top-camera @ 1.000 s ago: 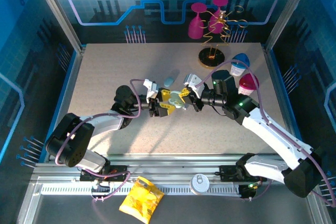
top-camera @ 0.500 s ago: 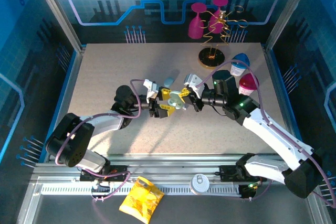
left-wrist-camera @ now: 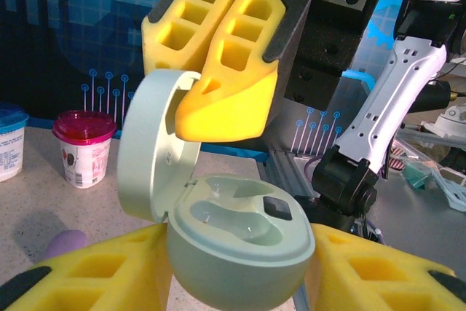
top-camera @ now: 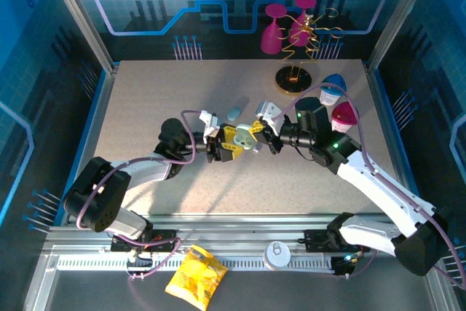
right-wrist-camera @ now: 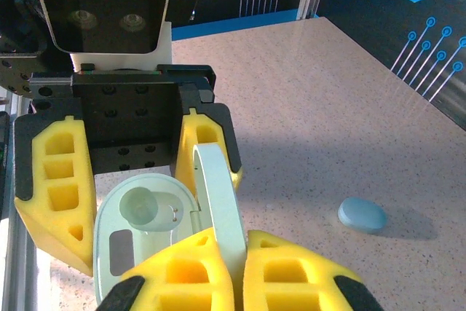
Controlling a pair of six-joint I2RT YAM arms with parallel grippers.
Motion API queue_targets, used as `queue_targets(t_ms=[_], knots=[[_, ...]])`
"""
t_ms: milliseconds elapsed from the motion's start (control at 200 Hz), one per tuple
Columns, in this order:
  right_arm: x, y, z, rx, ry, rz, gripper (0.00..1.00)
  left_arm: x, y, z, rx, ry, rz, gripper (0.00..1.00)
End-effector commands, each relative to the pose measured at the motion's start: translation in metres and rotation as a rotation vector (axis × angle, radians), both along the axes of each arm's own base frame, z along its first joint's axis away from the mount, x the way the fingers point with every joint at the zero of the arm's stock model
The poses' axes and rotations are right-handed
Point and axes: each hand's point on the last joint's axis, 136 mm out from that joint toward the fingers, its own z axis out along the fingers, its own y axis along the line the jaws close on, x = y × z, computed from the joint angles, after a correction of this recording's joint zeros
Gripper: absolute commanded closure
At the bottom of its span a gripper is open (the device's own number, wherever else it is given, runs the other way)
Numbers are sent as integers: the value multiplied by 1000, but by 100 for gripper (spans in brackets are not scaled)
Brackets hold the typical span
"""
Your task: Insert wireless bluetooth earbuds into charging case
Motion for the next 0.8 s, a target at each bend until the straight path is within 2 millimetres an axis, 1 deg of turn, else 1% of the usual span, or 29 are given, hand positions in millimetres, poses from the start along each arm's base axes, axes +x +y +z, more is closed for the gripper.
queue_targets(t_ms=[0,170,345,480,520,605,725,765,795], knots=[[-8,7,14,45,-21,40,100,3,2,10,-13,-26,14,53],[-3,8,10,42,0,23,100,1,2,11,-16,-29,10,65],[0,10,11,46,9,18,100,0,3,12,-21,-37,12,68],[0,10,12,54,12,17,97,1,3,10,-20,-39,19,71],[0,10,13,56,14,15,94,2,3,9,-20,-39,23,71],[0,10,14,63,15,12,84,2,3,9,-23,-40,28,71],[1,9,15,71,19,3,74,4,4,10,-29,-44,35,70],[1,8,15,74,20,1,69,4,4,10,-29,-43,33,70],[1,8,15,75,24,3,68,4,4,10,-30,-42,35,70]])
